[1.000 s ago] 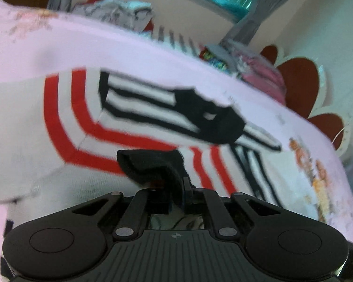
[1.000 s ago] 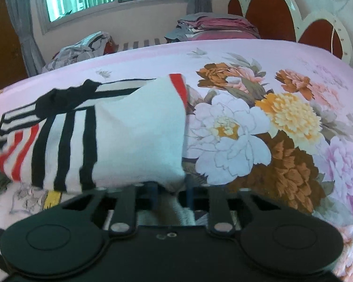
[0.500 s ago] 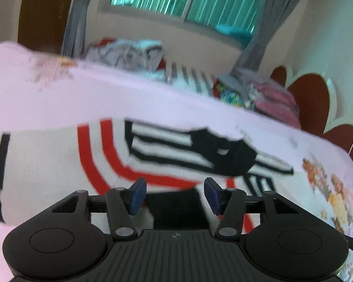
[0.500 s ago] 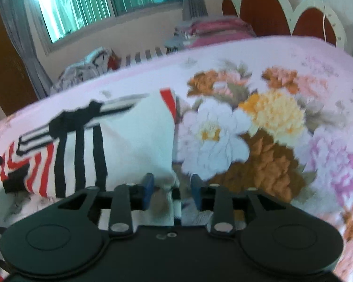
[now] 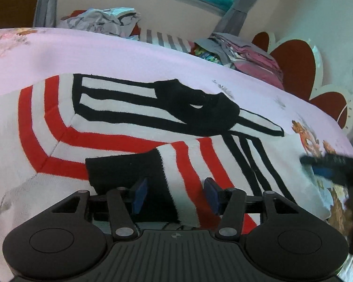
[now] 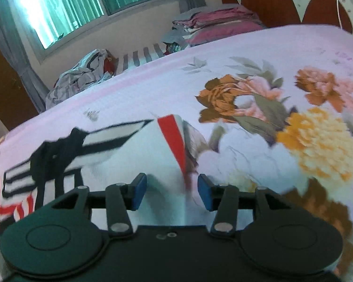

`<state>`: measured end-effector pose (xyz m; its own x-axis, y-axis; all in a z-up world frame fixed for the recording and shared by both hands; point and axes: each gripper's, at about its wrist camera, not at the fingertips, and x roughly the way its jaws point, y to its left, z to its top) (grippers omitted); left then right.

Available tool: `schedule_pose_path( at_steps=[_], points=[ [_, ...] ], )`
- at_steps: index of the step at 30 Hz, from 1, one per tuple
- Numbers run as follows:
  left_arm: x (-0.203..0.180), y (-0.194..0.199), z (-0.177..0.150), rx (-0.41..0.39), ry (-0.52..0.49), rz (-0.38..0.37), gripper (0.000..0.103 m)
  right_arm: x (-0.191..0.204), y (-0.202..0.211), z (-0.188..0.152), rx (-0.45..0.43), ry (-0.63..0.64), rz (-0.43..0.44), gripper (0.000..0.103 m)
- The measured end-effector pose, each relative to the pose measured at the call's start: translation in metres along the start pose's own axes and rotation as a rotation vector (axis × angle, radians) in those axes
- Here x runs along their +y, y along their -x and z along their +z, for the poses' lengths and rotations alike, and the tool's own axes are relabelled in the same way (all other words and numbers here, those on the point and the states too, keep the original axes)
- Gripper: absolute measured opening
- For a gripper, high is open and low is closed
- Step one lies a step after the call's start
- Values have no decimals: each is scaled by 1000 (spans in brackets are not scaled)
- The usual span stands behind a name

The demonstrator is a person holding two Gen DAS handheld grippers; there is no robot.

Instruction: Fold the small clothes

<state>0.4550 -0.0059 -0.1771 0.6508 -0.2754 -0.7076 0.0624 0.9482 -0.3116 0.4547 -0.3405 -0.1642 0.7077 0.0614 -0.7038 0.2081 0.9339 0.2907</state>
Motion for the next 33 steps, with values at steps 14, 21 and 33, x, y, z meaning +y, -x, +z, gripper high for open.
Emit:
schedule_pose_path(
  at_steps=[14, 21, 33],
  points=[
    [-12, 8, 5, -7, -13, 42, 53, 11, -17, 13, -65, 119, -125, 21],
    [-11, -2, 3, 6, -26, 85, 53, 43, 11, -7, -81, 235, -22, 29],
    [-21, -3, 5, 36, -80, 134, 54, 55, 10, -29, 10, 296, -56, 31]
  ],
)
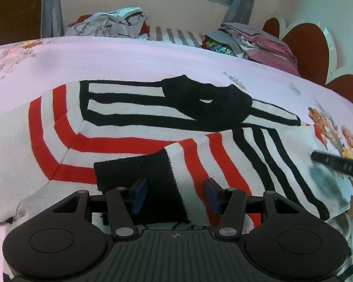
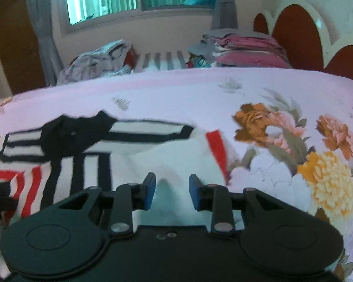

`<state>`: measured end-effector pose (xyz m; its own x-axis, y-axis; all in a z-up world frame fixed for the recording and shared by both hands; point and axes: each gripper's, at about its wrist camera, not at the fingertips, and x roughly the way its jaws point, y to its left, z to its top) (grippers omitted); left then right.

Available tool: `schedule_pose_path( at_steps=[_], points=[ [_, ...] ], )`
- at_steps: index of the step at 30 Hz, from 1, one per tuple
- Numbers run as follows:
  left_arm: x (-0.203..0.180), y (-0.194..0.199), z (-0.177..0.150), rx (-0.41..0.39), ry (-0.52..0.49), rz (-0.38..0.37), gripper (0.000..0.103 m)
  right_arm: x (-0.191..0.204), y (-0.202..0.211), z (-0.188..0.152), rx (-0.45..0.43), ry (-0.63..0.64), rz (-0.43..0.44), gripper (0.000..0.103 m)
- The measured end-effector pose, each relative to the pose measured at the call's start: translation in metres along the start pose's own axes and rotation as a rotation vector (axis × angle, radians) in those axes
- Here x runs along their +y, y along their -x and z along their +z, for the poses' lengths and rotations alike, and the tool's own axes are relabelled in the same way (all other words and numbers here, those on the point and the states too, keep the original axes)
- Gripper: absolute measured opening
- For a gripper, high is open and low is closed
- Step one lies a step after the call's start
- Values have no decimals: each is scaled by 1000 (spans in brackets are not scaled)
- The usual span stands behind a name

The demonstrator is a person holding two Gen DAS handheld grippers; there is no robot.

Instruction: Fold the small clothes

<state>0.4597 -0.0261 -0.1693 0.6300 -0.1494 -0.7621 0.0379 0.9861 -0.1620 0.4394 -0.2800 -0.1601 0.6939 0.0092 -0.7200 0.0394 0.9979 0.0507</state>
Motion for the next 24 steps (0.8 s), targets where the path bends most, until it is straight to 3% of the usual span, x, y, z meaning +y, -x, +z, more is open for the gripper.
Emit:
schedule_pose_path(
  at_steps=[3, 8, 11, 14, 19, 24],
  points=[
    [-3, 2, 0, 7, -15, 19, 56, 1, 2, -5, 15, -1, -14, 31],
    [-6, 14, 0, 12, -22, 46, 67, 15, 25, -9, -20, 11, 50, 39],
    [-1, 23, -3, 9, -6, 64, 69, 24, 14, -21, 49, 44, 51, 39],
    [8, 35, -6, 1, 19, 79, 70, 33, 18, -22, 45, 82, 41, 41],
    [41, 67, -14, -12, 112, 95, 74, 56, 39, -17, 2, 64, 152, 44],
    [99, 101, -33, -25, 256, 103, 76, 100, 50, -23, 8, 95, 238, 45]
  ],
)
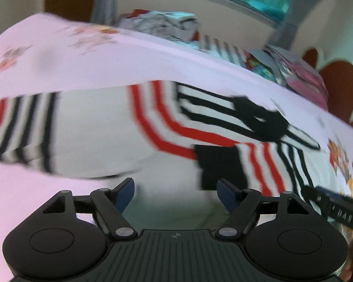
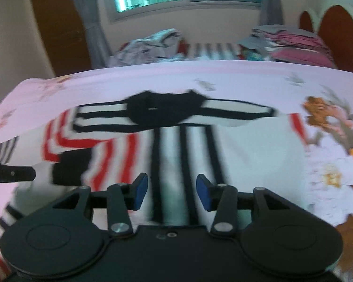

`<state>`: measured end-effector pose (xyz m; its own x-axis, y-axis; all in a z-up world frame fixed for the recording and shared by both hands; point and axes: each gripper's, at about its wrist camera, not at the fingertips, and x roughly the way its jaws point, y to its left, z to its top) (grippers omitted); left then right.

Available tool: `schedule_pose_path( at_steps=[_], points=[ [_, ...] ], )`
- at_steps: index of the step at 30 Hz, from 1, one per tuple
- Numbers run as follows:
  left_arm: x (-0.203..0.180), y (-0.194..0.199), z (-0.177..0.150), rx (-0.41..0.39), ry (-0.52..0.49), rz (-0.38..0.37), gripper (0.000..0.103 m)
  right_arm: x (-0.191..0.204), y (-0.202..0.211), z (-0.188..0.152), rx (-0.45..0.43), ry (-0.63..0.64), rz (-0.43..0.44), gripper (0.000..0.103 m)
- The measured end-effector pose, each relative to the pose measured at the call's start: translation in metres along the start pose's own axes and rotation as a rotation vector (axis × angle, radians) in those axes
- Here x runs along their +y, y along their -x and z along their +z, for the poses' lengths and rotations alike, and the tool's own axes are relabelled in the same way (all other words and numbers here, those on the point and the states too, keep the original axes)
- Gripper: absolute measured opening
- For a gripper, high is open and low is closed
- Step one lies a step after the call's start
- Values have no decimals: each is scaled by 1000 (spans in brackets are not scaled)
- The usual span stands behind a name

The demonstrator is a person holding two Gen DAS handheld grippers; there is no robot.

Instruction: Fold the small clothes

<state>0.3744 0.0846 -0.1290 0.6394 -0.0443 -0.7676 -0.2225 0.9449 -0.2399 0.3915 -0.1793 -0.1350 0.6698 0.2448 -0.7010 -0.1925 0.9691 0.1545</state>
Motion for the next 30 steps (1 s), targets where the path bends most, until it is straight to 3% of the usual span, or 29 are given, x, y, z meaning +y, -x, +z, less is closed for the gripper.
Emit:
schedule_pose_path(
  at_steps=[7, 17, 21, 27, 29, 30],
  points=[
    [117, 24, -10, -45, 229, 27, 77, 56, -6, 3, 8, 16, 43, 48],
    [246, 22, -11, -86, 432, 113, 77, 122, -33, 10, 19, 56, 38, 49],
    [278, 8, -6, -119, 514, 58, 76, 135, -45, 11, 20, 66, 10, 49],
    [288, -13, 12, -197, 518, 44, 76, 133, -59, 15, 17, 39, -43, 49],
    [289, -17, 17, -218, 525, 57, 65, 133, -64, 15, 21, 39, -57, 49],
    [290, -19, 19, -224, 530, 63, 52, 133, -68, 15, 29, 36, -63, 49]
  ],
)
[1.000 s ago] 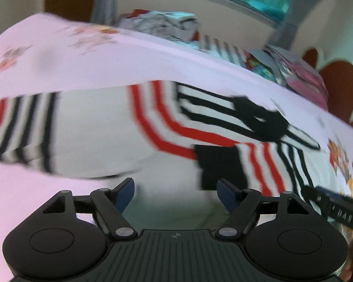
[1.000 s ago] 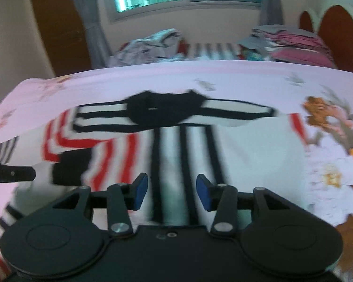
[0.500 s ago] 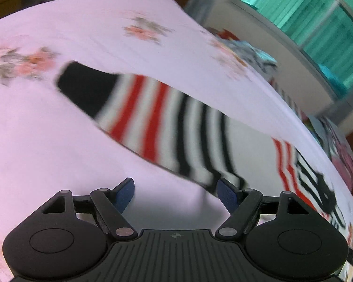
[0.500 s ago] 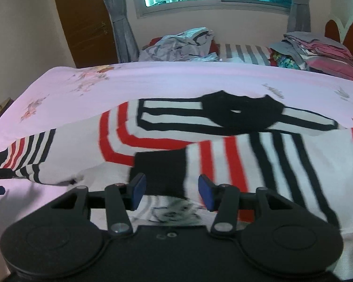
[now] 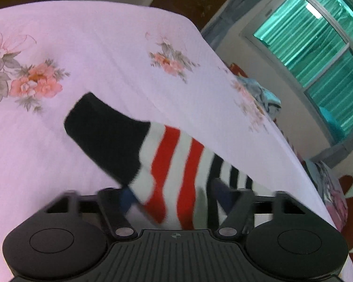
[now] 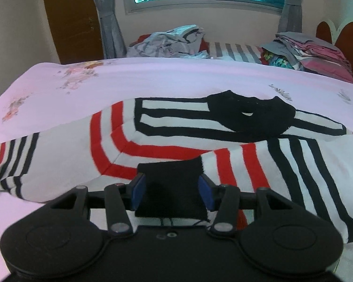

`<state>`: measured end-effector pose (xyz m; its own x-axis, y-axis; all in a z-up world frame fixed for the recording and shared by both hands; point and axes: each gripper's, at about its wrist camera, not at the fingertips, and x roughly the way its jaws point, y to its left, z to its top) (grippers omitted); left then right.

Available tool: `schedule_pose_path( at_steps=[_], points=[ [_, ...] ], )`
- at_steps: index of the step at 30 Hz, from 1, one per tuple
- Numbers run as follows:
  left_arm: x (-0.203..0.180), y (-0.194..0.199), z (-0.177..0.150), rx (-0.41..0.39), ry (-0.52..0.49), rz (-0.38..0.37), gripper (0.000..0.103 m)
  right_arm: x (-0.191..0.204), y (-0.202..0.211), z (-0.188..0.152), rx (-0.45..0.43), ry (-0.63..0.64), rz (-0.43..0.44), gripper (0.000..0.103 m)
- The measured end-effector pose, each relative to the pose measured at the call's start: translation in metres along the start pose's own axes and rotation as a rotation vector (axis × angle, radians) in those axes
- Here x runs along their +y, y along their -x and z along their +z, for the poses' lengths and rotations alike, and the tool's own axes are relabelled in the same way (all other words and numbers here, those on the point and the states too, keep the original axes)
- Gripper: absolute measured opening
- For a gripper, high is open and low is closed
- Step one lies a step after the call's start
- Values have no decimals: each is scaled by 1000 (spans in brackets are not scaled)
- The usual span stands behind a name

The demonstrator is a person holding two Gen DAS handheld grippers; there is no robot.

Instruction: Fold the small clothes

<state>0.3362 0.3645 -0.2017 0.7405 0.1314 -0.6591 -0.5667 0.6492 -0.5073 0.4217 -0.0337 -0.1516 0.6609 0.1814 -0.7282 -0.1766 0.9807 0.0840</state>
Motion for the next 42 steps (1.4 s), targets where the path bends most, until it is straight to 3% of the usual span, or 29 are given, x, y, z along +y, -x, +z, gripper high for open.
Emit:
schedule_pose_path(
  at_steps=[1, 4, 7, 10, 14, 21, 26, 29, 31, 32, 33, 34, 35, 36, 39, 42],
  points=[
    [2, -3, 3, 2, 19, -1, 39, -1, -4, -1, 10, -4, -5, 49],
    [6, -6, 7, 1, 50, 10, 15, -2, -16, -5, 48, -3, -16, 49],
    [-4, -2, 9, -20, 20, -12, 9, 0, -13, -4, 41, 5, -8, 50],
    [-35, 12, 10, -53, -90, -76, 8, -4, -1, -2, 2, -26, 20, 50],
    [-102, 28, 2, -59, -243, -228, 8, -15, 16, -1, -36, -59, 36, 50],
    [-237, 25, -67, 61, -497, -489, 8, -64, 51, -10, -72, -155, 6, 51],
    [-307, 0, -145, 209, -659, -557, 8, -109, 76, -26, -82, -209, -50, 51],
    [-333, -12, -192, 310, -774, -537, 9, -133, 84, -35, -71, -243, -64, 53],
    [-338, -12, -212, 323, -856, -505, 9, -144, 88, -39, -69, -267, -54, 57],
    [-337, -1, -217, 320, -869, -507, 11, -147, 89, -40, -71, -275, -46, 57],
    [-336, 3, -216, 315, -872, -508, 29, -149, 89, -40, -74, -284, -34, 58],
    [-334, 10, -213, 304, -874, -504, 62, -151, 90, -40, -76, -290, -18, 59],
    [-329, 18, -207, 271, -870, -493, 74, -150, 88, -38, -77, -294, 0, 60],
    [-322, 27, -200, 226, -865, -490, 80, -149, 87, -37, -78, -297, 24, 62],
    [-304, 49, -186, 142, -899, -451, 80, -143, 75, -30, -58, -301, 83, 66],
    [-277, 57, -162, 69, -891, -370, 80, -140, 60, -28, -15, -336, 84, 68]
  ],
)
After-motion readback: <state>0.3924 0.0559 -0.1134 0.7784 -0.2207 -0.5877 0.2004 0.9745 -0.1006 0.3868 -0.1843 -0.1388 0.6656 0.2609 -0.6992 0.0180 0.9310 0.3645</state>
